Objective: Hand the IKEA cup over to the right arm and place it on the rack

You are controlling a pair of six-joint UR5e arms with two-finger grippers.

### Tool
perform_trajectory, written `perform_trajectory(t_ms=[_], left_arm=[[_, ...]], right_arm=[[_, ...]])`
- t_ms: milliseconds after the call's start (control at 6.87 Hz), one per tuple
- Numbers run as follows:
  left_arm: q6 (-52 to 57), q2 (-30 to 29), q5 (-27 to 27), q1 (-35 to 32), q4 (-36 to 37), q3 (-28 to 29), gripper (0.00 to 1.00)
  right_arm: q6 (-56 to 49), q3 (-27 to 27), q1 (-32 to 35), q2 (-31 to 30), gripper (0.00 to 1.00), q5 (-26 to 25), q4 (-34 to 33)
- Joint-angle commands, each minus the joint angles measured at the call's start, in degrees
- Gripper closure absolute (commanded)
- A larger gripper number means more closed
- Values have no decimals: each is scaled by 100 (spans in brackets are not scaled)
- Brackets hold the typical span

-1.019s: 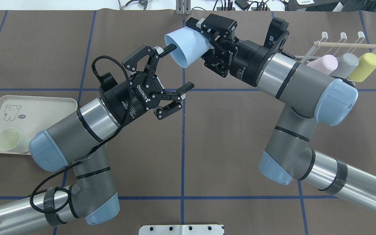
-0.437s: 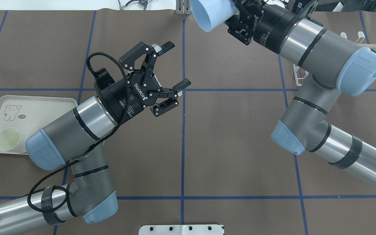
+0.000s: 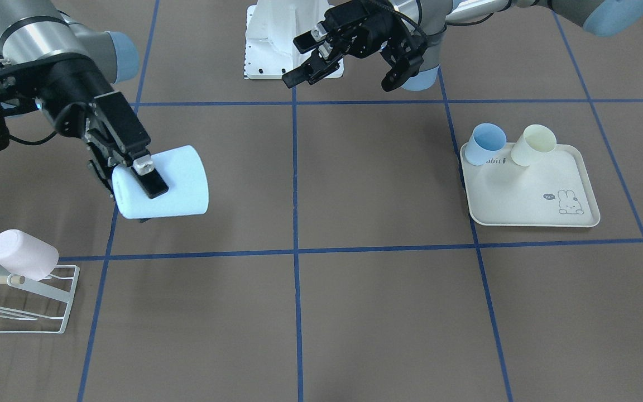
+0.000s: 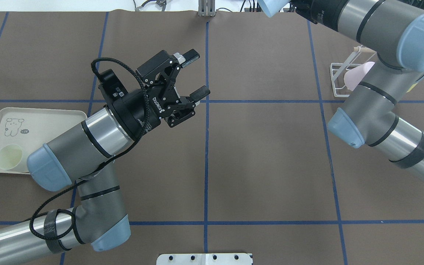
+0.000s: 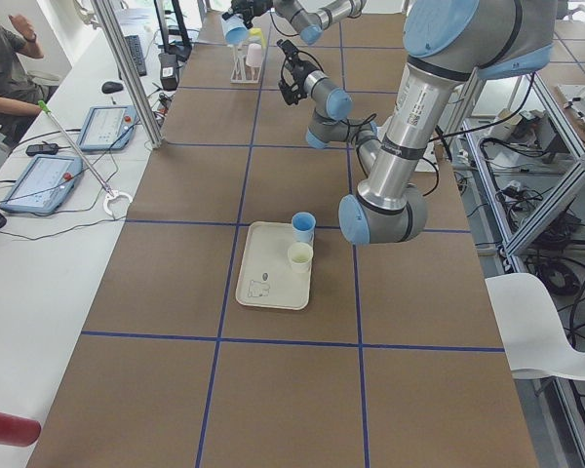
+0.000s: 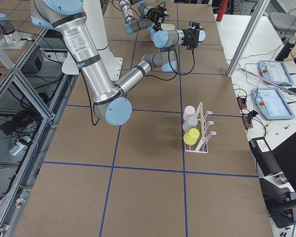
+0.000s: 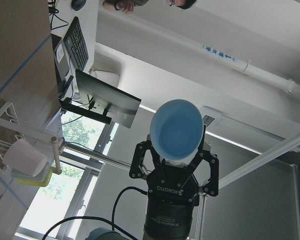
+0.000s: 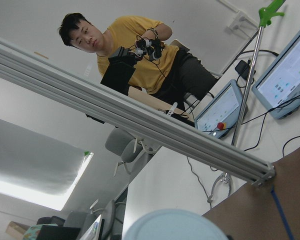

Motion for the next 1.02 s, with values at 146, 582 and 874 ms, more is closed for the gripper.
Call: perform_trajectory(t_ms=[146,582,874], left_arm=[[1332,37,13,-10,872,-10,0],[2239,167,-13,-177,1988,-324,0],[2591,527,-48,-317,2542,-843,0]], right_arm=[[-2274,91,648,-679,100,-286,-1311],[-4210,-23,1068,-1339,100,-632,-1306],[-4661,-155,1246,-1506,100,-562,-1070]])
